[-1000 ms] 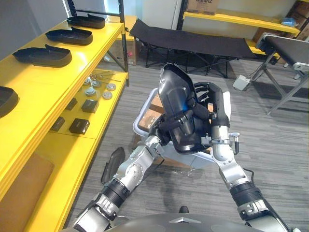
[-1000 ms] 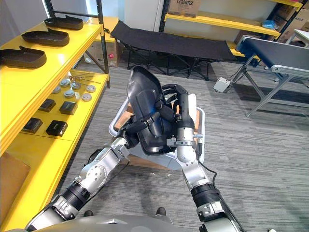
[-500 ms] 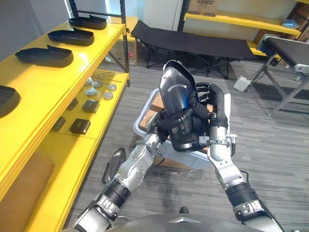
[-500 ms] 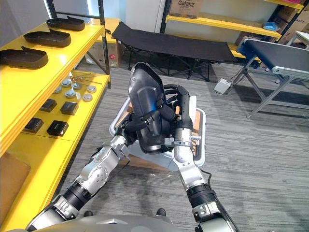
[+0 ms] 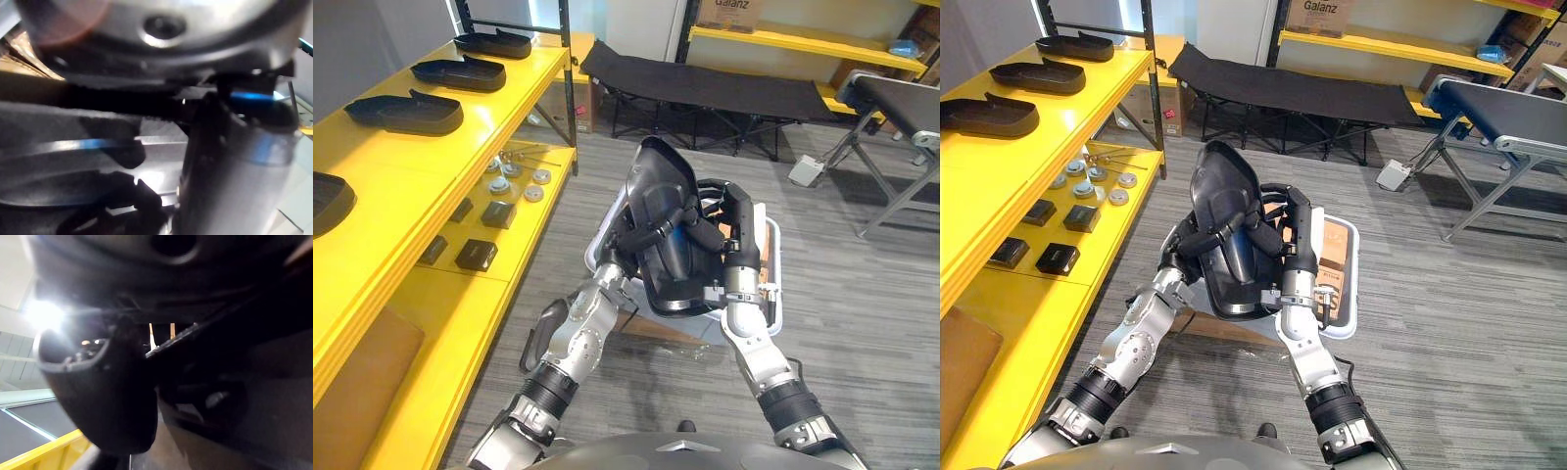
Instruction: Walk over and take three plastic housings, then place them on the shelf
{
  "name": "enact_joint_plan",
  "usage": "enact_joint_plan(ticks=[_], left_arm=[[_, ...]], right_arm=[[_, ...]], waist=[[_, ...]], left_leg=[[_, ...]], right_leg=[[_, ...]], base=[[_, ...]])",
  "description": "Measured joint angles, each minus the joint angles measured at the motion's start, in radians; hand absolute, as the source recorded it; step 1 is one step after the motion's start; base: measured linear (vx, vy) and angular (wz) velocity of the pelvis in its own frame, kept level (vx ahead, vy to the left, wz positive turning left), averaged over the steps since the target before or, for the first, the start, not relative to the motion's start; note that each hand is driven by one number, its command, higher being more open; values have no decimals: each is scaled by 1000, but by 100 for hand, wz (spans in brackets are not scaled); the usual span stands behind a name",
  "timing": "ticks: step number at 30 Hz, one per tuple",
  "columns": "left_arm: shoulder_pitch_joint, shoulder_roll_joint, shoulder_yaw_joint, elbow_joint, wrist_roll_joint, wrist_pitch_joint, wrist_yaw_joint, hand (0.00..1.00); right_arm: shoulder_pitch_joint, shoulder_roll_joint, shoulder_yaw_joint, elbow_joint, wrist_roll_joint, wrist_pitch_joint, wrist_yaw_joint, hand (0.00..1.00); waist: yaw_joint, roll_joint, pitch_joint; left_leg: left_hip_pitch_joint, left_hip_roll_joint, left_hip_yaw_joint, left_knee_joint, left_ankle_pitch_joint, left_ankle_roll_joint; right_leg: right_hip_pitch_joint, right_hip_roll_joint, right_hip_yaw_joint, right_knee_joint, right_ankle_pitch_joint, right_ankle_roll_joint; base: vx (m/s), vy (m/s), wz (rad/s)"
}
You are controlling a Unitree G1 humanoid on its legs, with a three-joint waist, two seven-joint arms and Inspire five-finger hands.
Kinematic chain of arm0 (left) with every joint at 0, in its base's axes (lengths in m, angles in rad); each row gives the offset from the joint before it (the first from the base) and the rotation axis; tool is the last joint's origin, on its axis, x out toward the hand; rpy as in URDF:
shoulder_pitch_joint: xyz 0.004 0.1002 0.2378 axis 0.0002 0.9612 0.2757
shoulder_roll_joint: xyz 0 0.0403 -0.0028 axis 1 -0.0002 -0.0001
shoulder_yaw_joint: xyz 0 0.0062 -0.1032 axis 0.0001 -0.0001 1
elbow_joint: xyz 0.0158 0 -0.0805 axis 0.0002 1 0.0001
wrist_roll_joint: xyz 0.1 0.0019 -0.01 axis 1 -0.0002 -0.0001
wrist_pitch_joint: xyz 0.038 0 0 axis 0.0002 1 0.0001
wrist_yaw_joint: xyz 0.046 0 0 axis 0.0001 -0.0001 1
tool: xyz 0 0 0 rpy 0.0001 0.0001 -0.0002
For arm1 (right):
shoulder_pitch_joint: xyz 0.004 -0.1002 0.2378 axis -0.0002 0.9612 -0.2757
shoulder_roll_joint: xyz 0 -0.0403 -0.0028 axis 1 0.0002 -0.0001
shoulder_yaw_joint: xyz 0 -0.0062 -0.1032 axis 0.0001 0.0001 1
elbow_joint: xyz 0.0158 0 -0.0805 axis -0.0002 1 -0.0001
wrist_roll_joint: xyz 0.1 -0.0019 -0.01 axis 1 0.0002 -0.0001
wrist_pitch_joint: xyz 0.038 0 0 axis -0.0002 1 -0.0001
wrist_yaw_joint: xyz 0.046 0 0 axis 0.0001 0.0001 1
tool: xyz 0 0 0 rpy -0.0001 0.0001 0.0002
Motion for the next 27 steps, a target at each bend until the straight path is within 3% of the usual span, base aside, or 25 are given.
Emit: enact_joint_plan(ticks=[8,20,21,27], left_arm=[[0,8,-1,6,39,12,-3,0],[0,26,-41,6,66,-18,37,0],[0,26,-41,6,66,-21,38,0],[1,26,-20,6,80,-51,46,0]], right_arm=[[15,-2,25,-50,-12,-30,-1,0],[28,0,25,-51,-6,-20,-4,0],[27,0,25,-51,-6,-20,-4,100],[26,-4,67,-73,-10,-35,0,100]], waist=[[-2,0,0],[-1,1,0],[-1,1,0],[-1,3,0]], left_leg=[[2,0,4,0,-3,1],[3,-1,5,0,-4,2],[3,-1,5,0,-4,2],[3,-1,5,0,-4,2]], right_leg=[[-1,0,1,-1,0,0],[-1,-1,1,-1,1,0],[-1,-1,1,-1,1,0],[-1,-1,1,-1,1,0]], base=[[0,0,0],[0,0,0],[0,0,0],[0,0,0]])
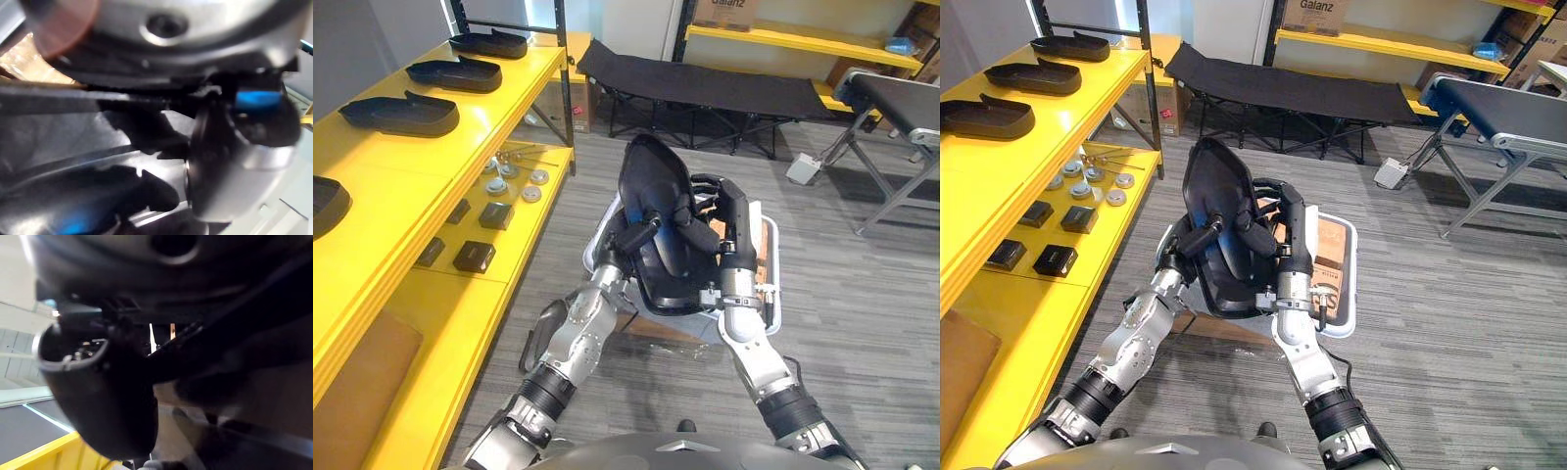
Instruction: Walk over and take three plastic housings, then place them on the shelf
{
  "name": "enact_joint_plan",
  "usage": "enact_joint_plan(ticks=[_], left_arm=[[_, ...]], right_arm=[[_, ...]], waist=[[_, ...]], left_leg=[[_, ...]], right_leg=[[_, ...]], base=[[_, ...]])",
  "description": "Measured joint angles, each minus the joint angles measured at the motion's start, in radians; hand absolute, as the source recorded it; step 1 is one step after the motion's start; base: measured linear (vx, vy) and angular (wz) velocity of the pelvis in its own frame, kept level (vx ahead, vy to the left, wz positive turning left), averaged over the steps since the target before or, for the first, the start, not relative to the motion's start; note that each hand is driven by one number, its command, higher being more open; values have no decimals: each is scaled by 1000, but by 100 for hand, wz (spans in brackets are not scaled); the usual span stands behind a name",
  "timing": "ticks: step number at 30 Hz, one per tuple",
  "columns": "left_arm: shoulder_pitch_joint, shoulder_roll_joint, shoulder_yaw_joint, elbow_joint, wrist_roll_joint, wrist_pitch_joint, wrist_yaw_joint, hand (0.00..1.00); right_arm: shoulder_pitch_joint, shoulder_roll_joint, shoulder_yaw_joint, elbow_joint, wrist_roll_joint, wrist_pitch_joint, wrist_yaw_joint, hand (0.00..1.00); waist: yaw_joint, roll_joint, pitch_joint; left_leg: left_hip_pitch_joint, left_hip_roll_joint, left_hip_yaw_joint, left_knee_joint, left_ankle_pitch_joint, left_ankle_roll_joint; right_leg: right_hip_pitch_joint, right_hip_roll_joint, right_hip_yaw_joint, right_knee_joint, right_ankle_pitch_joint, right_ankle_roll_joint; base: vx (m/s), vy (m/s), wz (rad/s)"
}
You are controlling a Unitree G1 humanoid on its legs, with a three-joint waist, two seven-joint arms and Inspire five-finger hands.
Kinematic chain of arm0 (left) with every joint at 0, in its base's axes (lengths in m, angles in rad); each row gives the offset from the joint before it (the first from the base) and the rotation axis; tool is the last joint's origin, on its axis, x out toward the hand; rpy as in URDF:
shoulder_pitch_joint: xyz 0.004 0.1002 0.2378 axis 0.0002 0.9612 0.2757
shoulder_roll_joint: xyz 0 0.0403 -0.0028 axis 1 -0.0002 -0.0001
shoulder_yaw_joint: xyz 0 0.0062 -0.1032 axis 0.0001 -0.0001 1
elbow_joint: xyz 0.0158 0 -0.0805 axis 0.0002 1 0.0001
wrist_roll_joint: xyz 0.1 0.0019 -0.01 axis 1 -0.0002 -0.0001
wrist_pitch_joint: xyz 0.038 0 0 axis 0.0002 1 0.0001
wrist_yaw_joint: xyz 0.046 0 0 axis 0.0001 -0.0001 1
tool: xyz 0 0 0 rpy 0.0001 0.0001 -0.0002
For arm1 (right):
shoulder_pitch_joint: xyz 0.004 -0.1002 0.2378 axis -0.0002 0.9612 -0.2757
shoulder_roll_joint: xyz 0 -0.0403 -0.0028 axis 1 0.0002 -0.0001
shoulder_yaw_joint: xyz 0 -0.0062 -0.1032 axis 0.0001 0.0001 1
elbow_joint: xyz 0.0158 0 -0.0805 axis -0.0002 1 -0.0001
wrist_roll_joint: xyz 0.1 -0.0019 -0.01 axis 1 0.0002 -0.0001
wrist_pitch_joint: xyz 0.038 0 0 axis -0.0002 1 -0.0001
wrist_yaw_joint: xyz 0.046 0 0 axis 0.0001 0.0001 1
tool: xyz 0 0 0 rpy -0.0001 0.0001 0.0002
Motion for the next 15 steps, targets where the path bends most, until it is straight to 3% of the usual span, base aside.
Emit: enact_joint_plan(ticks=[10,15], left_arm=[[47,-44,109,-182,303,-75,100,0],[76,-82,159,-293,513,-127,204,0]], right_arm=[[5,5,45,-52,6,-12,-26,100],[5,11,44,-142,10,-12,-31,100]], waist=[[5,26,-6],[5,48,-19]], left_leg=[[0,-3,-2,0,0,0],[1,-3,-4,0,-9,-8]], right_leg=[[1,0,-5,5,-1,-2],[5,1,-9,5,-2,-3]], base=[[0,0,0],[0,0,0]])
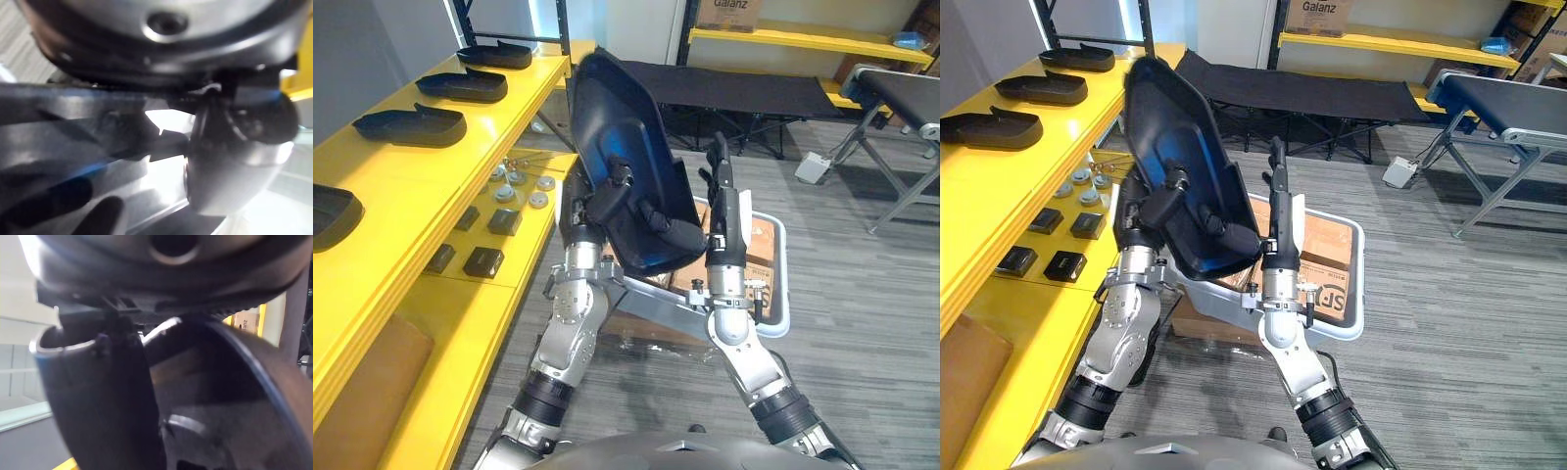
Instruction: Walk over and take three plastic housings, then place them on the shelf
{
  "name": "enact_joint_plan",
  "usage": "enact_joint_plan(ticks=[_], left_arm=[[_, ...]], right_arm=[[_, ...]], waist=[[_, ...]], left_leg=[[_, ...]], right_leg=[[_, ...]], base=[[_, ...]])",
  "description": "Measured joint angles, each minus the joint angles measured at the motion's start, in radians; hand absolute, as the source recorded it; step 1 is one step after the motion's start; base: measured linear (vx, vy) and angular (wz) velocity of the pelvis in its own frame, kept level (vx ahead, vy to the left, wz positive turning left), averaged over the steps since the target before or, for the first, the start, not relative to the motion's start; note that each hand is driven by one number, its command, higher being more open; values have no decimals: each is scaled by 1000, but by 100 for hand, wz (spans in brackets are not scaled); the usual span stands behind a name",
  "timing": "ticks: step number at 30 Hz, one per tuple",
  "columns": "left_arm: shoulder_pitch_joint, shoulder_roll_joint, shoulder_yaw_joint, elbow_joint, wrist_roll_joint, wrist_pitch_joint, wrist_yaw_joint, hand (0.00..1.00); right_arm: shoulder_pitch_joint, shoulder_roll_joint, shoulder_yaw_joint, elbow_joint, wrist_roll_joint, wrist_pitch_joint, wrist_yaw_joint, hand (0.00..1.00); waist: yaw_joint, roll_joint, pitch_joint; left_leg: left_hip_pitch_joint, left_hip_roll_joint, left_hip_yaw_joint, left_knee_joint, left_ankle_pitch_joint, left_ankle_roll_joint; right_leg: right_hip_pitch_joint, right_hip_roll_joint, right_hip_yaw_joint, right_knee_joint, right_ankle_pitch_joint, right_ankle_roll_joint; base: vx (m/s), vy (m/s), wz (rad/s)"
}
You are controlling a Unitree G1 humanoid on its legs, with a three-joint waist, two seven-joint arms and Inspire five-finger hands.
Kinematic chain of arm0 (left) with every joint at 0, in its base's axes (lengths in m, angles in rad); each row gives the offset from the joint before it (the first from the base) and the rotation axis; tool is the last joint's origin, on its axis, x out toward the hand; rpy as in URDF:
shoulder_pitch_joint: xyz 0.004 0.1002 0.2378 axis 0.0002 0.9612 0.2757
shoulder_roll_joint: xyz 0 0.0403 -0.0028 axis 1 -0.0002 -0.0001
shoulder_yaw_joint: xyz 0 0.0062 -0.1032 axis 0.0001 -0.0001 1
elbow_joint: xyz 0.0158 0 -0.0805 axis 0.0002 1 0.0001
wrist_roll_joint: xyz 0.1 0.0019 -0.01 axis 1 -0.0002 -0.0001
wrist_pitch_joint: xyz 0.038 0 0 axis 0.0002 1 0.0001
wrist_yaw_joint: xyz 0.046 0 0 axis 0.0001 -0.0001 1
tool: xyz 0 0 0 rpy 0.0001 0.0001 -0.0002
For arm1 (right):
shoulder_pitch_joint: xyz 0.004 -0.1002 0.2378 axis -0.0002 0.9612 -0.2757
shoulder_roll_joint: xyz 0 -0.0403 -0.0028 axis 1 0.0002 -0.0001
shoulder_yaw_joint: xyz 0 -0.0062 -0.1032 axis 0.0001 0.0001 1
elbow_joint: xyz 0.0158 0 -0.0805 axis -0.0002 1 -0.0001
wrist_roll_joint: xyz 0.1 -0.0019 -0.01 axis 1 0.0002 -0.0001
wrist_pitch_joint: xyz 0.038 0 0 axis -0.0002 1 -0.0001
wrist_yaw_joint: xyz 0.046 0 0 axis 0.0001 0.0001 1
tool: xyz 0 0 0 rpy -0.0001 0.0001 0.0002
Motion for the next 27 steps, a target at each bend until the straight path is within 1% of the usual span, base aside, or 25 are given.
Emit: enact_joint_plan(ticks=[1,3,4,5,6,7,10,12,14,16,19,20,22,24,25,27], left_arm=[[3,0,15,-2,86,-1,35,0],[17,0,38,-4,154,-1,63,0],[42,0,58,-9,216,-1,96,0],[51,0,65,-10,238,-1,105,0],[67,0,77,-11,268,0,120,0],[86,1,97,-15,288,4,140,0],[106,2,124,-16,302,7,147,0],[121,2,138,-21,300,7,147,0],[128,2,147,-29,291,7,144,0],[158,2,152,-71,227,7,124,0],[183,0,155,-95,175,7,97,0],[198,0,161,-104,135,7,72,0],[207,-1,174,-104,103,7,46,0],[238,-1,195,-114,52,7,2,0],[268,-1,204,-131,-11,7,-46,0],[310,0,215,-160,-64,7,-91,0]], right_arm=[[1,0,-3,-16,20,0,-1,100],[3,3,-10,-29,42,0,-3,100],[12,3,-21,-48,78,0,-2,100],[22,4,-31,-62,95,0,-1,100],[34,6,-43,-79,126,0,1,100],[51,13,-68,-104,189,0,17,100],[71,34,-112,-118,270,0,40,100],[104,43,-135,-141,301,3,48,100],[130,44,-147,-151,304,7,76,100],[161,46,-156,-168,317,18,114,100],[184,55,-173,-175,324,34,146,100],[198,59,-187,-175,343,44,176,100],[209,67,-203,-175,347,53,196,100],[221,74,-217,-175,371,54,230,100],[227,74,-228,-175,379,55,252,100],[228,74,-230,-175,384,58,269,100]], waist=[[1,7,-4],[-1,14,-8],[-2,19,-11],[-2,20,-11],[-1,22,-11],[-1,23,-12],[-3,23,-12],[-3,25,-12],[-4,26,-12],[-7,32,-12],[-6,43,-10],[-5,48,-9],[-3,51,-7],[-5,52,-6],[-3,52,-6],[-1,54,-5]], left_leg=[[0,0,-1,0,-3,3],[0,0,-1,0,-3,3],[0,0,-1,0,-4,3],[0,0,-1,0,-5,5],[0,0,-1,0,-5,4],[0,0,-1,0,-6,4],[0,0,0,0,-7,3],[0,0,2,0,-8,1],[0,0,3,0,-10,0],[0,1,7,0,-12,-3],[0,0,8,0,-13,-3],[0,0,8,0,-13,-1],[0,0,8,0,-13,2],[0,0,8,0,-14,4],[0,0,7,0,-19,9],[0,0,5,0,-20,10]], right_leg=[[0,0,-1,0,-1,-1],[0,0,-1,0,-1,-1],[0,0,-1,0,-2,-1],[0,0,-1,0,-4,-3],[0,0,-1,0,-8,-9],[0,0,-1,0,-8,-9],[-1,0,-1,0,-8,-9],[-2,0,-1,0,-8,-9],[-3,0,0,0,-9,-7],[-5,0,2,0,-10,-4],[-5,0,2,0,-10,-3],[-5,0,2,0,-11,-2],[-5,0,2,0,-11,-2],[-3,0,1,0,-13,0],[-1,0,-2,0,-14,1],[0,0,-5,0,-16,2]], base=[[0,0,0],[0,0,0],[0,0,0],[0,0,0],[0,0,0],[0,0,0],[0,0,0],[0,0,0],[0,0,0],[4,2,-2],[0,0,0],[0,0,0],[0,0,0],[0,0,0],[0,0,0],[11,8,4]])
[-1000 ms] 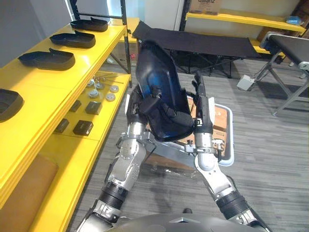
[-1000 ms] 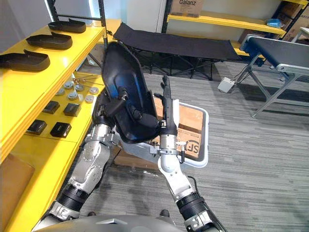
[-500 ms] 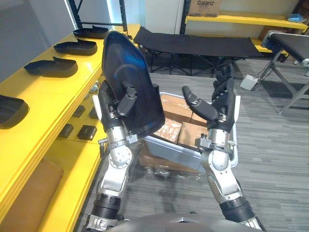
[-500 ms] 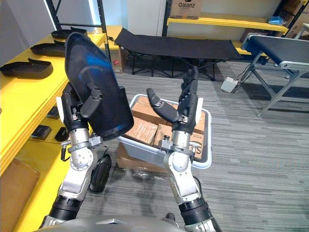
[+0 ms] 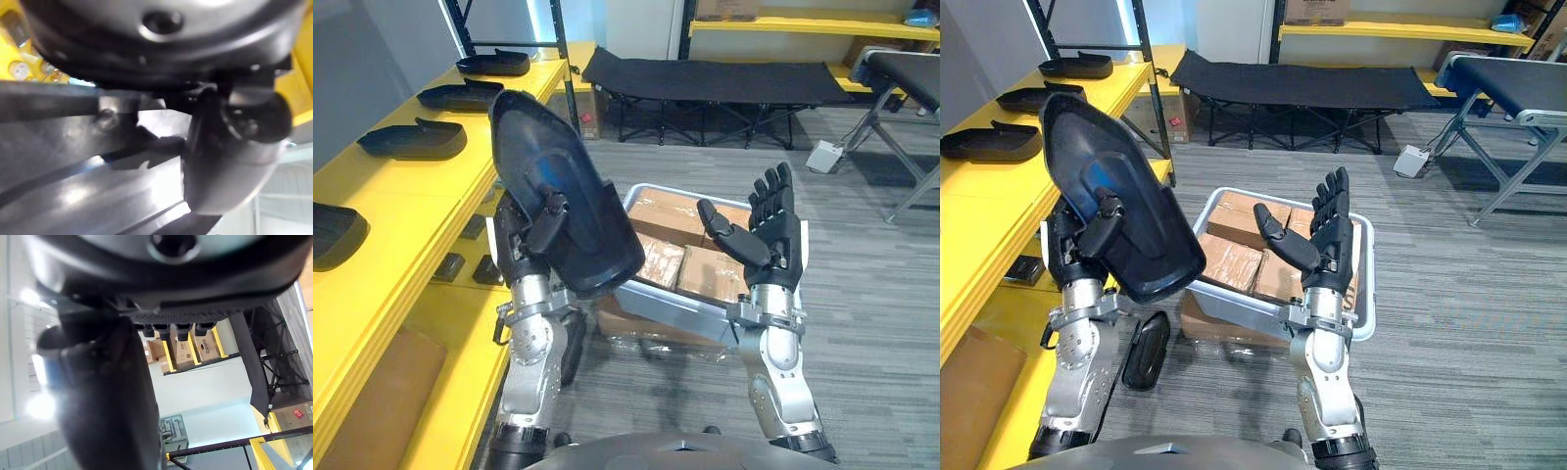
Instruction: Walk over and take three plastic housings, then place them on the shelf
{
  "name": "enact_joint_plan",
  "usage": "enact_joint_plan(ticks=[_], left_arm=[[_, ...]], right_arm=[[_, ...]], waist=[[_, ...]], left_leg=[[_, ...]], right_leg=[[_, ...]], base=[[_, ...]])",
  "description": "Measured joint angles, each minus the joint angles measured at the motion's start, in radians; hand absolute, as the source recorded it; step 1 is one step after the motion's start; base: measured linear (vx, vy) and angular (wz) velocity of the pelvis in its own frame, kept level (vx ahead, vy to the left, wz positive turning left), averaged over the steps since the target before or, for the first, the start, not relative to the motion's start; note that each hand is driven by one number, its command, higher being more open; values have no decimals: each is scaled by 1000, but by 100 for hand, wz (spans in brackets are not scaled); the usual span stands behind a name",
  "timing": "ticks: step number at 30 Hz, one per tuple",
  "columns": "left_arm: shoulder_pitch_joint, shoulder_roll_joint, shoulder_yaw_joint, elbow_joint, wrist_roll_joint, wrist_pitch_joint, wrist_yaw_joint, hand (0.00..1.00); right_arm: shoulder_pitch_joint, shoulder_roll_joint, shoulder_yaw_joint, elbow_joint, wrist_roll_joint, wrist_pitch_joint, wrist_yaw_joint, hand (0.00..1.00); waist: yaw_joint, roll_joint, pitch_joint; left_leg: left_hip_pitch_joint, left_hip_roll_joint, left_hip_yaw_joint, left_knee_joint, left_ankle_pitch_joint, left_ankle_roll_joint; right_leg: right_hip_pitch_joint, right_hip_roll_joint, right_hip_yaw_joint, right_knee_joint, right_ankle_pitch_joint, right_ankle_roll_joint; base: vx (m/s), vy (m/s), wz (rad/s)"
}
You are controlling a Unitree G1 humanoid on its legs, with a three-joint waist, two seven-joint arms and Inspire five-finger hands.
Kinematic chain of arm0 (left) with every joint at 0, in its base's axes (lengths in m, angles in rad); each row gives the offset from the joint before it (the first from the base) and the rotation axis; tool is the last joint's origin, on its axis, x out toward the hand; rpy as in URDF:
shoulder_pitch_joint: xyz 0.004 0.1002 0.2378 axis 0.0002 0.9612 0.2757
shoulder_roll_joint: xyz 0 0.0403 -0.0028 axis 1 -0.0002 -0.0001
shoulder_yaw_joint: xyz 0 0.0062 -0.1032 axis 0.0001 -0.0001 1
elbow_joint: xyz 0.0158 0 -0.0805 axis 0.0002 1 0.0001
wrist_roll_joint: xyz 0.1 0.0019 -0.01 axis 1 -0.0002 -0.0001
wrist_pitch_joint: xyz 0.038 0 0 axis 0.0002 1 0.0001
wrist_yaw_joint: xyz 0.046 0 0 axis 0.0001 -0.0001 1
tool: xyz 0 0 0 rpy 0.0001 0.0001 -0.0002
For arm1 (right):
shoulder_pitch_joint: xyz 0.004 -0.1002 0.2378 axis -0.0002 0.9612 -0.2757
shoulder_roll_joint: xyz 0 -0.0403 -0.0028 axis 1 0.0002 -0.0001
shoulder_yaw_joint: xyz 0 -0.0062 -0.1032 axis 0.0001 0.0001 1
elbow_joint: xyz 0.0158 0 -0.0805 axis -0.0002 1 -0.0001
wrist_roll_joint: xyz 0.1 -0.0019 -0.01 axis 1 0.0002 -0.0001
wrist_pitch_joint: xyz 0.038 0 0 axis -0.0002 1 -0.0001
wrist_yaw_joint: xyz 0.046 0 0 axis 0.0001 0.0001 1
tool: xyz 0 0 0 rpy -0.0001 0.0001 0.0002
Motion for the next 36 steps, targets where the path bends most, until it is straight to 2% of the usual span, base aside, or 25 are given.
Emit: enact_joint_plan(ticks=[5,8,17,20,23,25,29,31,36], left_arm=[[35,1,32,-60,-31,0,-47,0],[43,1,86,-114,-31,-1,-59,0],[204,-4,262,-184,-74,-46,-101,0],[265,-8,303,-186,-112,-57,-122,0],[302,-23,328,-220,-112,-61,-140,0],[308,-24,330,-245,-112,-62,-160,0],[309,-34,330,-258,-122,-64,-218,0],[313,-45,330,-258,-154,-64,-248,0],[318,-46,328,-258,-159,-64,-277,0]], right_arm=[[1,-2,1,3,8,16,46,100],[1,-3,8,11,9,16,81,100],[-101,-40,139,120,-45,38,98,100],[-151,-40,163,128,-51,53,98,100],[-178,-33,175,138,-49,56,96,100],[-192,-33,189,159,-50,56,94,100],[-194,-34,236,182,-104,62,69,100],[-205,-41,268,182,-136,81,56,100],[-220,-45,276,186,-169,105,51,100]], waist=[[25,10,9],[39,21,15],[166,17,22],[209,3,32],[235,-11,40],[245,-16,46],[270,-10,59],[273,-8,63],[271,-14,69]], left_leg=[[-11,1,-33,23,-10,0],[-48,-2,-101,51,-17,2],[-110,-34,-270,79,-11,-3],[-111,-46,-307,79,-11,-3],[-125,-57,-353,84,-11,-3],[-145,-62,-385,97,-12,-4],[-153,-73,-423,100,-11,-4],[-167,-80,-448,111,-11,-5],[-164,-81,-446,123,-13,-5]], right_leg=[[25,-1,-43,0,-7,1],[54,-3,-109,0,-19,7],[141,-5,-283,0,-53,23],[171,-7,-324,1,-63,30],[182,-13,-368,33,-91,27],[182,-14,-392,53,-107,28],[200,-15,-432,66,-124,30],[207,-15,-451,73,-129,34],[209,-17,-440,79,-132,32]], base=[[3,4,20],[-2,0,57],[17,-13,55],[23,-18,36],[24,-25,42],[13,-29,44],[8,-31,34],[10,-28,28],[-5,-5,0]])
